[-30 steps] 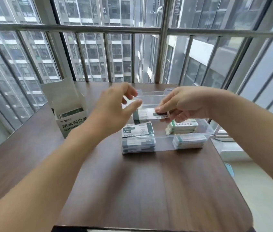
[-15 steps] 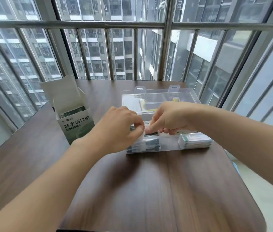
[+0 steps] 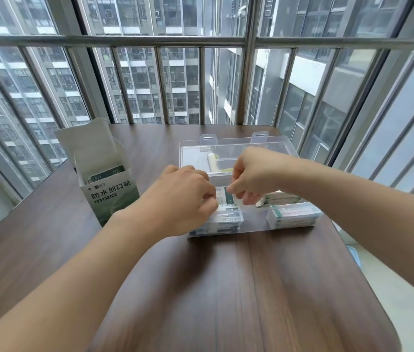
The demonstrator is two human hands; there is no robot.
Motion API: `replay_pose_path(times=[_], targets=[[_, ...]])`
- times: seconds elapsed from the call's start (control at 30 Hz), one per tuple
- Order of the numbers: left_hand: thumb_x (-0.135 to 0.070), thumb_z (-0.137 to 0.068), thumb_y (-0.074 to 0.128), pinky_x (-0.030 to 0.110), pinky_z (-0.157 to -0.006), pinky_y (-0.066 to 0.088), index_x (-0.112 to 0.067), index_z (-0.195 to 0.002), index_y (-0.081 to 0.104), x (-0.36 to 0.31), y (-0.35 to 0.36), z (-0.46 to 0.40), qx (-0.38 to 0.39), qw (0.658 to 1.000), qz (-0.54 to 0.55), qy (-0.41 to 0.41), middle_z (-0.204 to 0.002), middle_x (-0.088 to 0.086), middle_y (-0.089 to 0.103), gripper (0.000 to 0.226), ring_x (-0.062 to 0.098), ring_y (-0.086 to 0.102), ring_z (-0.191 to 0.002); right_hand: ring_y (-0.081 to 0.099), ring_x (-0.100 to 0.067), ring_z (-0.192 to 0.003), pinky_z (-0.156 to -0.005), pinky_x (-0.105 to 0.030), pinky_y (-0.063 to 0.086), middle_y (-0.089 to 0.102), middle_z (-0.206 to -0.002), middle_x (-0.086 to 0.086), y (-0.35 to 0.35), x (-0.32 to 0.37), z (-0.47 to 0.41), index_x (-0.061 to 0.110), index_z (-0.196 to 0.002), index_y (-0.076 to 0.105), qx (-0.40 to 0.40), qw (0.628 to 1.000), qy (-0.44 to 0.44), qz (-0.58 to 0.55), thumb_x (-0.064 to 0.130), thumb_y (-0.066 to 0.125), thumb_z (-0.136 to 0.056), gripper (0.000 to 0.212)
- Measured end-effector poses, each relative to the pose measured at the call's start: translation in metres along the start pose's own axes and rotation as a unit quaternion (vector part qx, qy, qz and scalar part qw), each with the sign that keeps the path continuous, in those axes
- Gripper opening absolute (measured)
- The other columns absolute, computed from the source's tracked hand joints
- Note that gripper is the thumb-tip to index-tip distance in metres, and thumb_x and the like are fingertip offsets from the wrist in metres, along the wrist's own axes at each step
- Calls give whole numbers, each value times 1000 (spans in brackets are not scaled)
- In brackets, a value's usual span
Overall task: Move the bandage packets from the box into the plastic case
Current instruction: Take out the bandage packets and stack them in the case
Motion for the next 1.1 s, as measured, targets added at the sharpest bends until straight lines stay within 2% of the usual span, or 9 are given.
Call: replay_pose_path(times=[0.17, 0.3, 0.43, 0.53, 0.63, 0.73, 0.93, 1.0, 1.1], targets=[[-42, -87, 29, 38, -87, 42, -27, -85, 71, 2, -1, -1, -4, 1000, 18, 0, -100, -12, 63, 45, 14, 57, -93, 77, -31, -75, -71, -42, 64, 75, -80, -19, 6, 1, 0, -7, -90, 71, -41, 999, -5, -12, 15, 76, -89, 23], [-40, -87, 31, 37, -86, 46, -24, -83, 72, 2, 1, 0, -14, 999, 40, 0, -97, -11, 64, 44, 16, 60, -85, 74, -34, -79, -71, -48, 62, 75, -81, -22, 12, -2, -1, -9, -88, 70, -113, 991, -36, 65, 17, 75, -86, 26], [-41, -87, 30, 37, -87, 44, -26, -85, 73, -2, 2, 3, -11, 999, 30, 6, -102, -14, 62, 45, 15, 59, -85, 69, -30, -78, -83, -46, 58, 70, -71, -11, 19, -7, -1, 10, -78, 62, -154, 980, -59, 107, 23, 76, -83, 20], [-41, -87, 28, 37, -87, 44, -26, -85, 73, -3, 2, 3, -13, 1000, 18, 0, -102, -13, 61, 47, 16, 59, -85, 67, -25, -73, -75, -40, 59, 69, -70, -4, 15, -6, 4, 16, -70, 63, -168, 976, -70, 116, 25, 78, -80, 20], [-40, -87, 27, 37, -86, 45, -26, -85, 72, -5, 1, 4, -19, 1000, 15, -3, -102, -11, 62, 47, 17, 59, -85, 62, -15, -70, -69, -30, 54, 70, -65, 1, 13, -1, 11, 18, -65, 69, -130, 981, -78, 123, 21, 76, -78, 15], [-40, -86, 26, 35, -85, 44, -26, -87, 71, -5, 1, 5, -21, 1000, 18, -8, -102, -11, 63, 47, 18, 59, -86, 59, -7, -64, -56, -20, 43, 71, -68, 5, 14, 0, 17, 22, -77, 78, -69, 988, -82, 107, 15, 69, -82, 12], [-39, -90, 27, 30, -82, 41, -26, -94, 69, -6, 2, 6, -17, 1000, 6, -18, -104, -8, 65, 44, 19, 61, -88, 41, -12, -56, -52, -25, 35, 50, -61, -1, 19, 1, 16, 8, -95, 77, 4, 988, -87, 131, 21, 59, -89, 23], [-39, -90, 26, 30, -79, 40, -26, -94, 69, -6, 3, 6, -19, 1000, -3, -19, -103, -8, 65, 45, 19, 60, -88, 30, -9, -46, -47, -26, 29, 36, -53, 3, 20, 3, 17, 2, -85, 72, 22, 987, -91, 133, 23, 59, -91, 25], [-39, -86, 21, 33, -82, 43, -25, -90, 69, -7, 4, 6, -19, 1000, -5, -15, -100, -7, 64, 50, 20, 60, -88, 26, -10, -42, -47, -25, 27, 29, -53, 4, 22, 10, 21, 9, -66, 54, 57, 982, -103, 146, 23, 53, -94, 31]])
Point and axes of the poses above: each hand's wrist, its own z-axis away from the middle knuckle, its own y-axis out of the palm, x = y × z, the point moved 4 cm from there along -z, towards the middle knuckle
